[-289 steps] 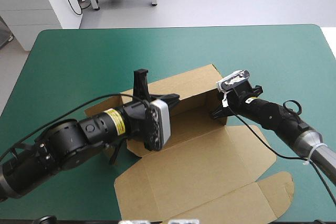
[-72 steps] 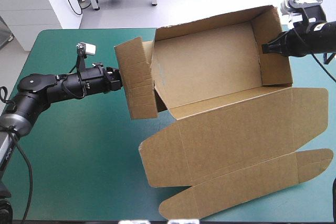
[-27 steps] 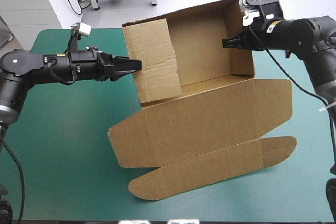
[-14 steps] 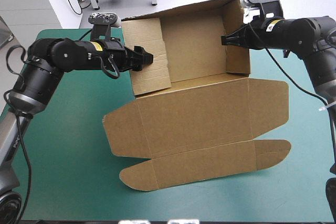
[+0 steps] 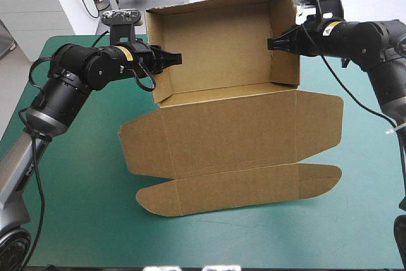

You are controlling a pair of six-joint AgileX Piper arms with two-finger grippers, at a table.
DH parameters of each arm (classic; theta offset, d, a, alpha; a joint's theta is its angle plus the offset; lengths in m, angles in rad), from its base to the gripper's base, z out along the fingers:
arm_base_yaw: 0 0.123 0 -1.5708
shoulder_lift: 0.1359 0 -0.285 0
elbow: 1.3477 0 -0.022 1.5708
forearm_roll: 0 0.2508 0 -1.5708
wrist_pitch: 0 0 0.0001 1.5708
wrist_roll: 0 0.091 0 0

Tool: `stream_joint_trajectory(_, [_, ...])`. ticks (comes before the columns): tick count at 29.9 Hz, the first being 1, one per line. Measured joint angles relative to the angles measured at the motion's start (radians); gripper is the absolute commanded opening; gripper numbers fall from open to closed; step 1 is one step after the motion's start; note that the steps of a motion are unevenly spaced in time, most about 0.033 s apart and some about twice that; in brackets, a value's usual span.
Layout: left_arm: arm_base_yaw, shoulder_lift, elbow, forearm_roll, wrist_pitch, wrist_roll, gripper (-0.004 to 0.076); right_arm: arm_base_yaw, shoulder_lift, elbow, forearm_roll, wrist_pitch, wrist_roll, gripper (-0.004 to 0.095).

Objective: Fold the box

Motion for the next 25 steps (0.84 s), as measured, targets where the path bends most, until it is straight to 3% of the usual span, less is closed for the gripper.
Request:
stream_joint_trajectory(10, [0.0, 0.042, 0.0, -0.023, 0.011, 0.032, -0.0003, 0.0, 0.026, -0.001, -0.067, 0.086, 0.02, -0.0015])
stream_joint_trajectory(18, [0.005, 0.167, 0.0, -0.026, 0.068, 0.087, -0.0003, 0.0, 0.185, -0.001, -0.087, 0.215, 0.022, -0.0015])
stream_joint_trajectory(25, [0.008, 0.285, 0.0, -0.026, 0.103, 0.11, -0.0003, -0.003, 0.343, -0.001, -0.087, 0.244, 0.026, -0.0015])
